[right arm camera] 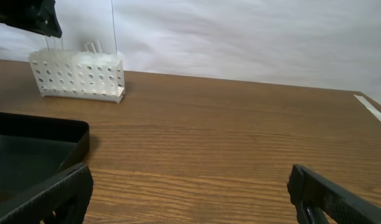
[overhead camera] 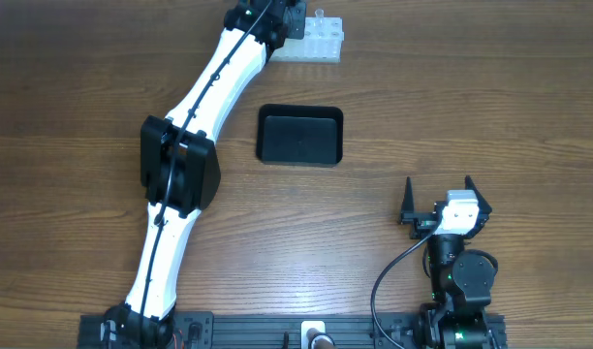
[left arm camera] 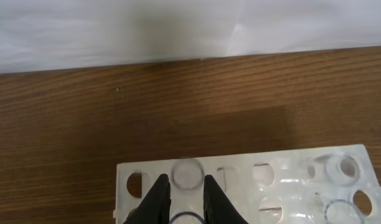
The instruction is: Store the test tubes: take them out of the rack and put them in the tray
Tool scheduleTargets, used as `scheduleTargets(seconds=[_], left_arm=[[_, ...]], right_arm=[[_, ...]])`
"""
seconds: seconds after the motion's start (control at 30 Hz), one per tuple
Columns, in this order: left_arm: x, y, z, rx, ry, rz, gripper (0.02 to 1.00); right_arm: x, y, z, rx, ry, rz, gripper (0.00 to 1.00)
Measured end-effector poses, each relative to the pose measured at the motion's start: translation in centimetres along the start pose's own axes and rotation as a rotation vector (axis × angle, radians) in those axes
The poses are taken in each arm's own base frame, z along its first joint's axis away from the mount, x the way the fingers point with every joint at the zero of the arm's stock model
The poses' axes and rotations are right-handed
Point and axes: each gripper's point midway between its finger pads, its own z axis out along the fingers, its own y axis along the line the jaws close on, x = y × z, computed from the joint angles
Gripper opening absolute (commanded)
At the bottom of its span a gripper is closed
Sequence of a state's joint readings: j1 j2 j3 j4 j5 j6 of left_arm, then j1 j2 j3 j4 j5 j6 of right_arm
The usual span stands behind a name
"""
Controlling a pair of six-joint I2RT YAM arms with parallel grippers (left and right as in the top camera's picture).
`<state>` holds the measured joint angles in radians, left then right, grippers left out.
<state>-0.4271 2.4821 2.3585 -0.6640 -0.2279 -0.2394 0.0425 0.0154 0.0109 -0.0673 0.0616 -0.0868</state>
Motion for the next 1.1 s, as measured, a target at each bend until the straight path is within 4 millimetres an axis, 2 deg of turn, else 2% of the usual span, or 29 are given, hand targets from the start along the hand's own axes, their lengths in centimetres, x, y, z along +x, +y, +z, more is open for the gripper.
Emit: scheduleTargets(seconds=[0.33,0.77,0.93,1.1], left_arm=[[-0.5,0.0,-0.7,-0.005,-0.011,0.000,0.036],[-4.3,-0.1,-5.4,0.016,-0.094,-0.017,0.040],[-4.2,-0.2,-7.1,0.016,-0.074,-0.007,0.038],[-2.8,0.0,-9.5,0.009,0.005,-0.012,0.036]], right_arm=[[0.0,0.0,0.0,0.000,0.000,0.000,0.991],[0.0,0.0,0.0,0.000,0.000,0.000,0.993],[0.0,0.0,0.0,0.000,0.000,0.000,0.991],[0.0,0.0,0.0,0.000,0.000,0.000,0.993]])
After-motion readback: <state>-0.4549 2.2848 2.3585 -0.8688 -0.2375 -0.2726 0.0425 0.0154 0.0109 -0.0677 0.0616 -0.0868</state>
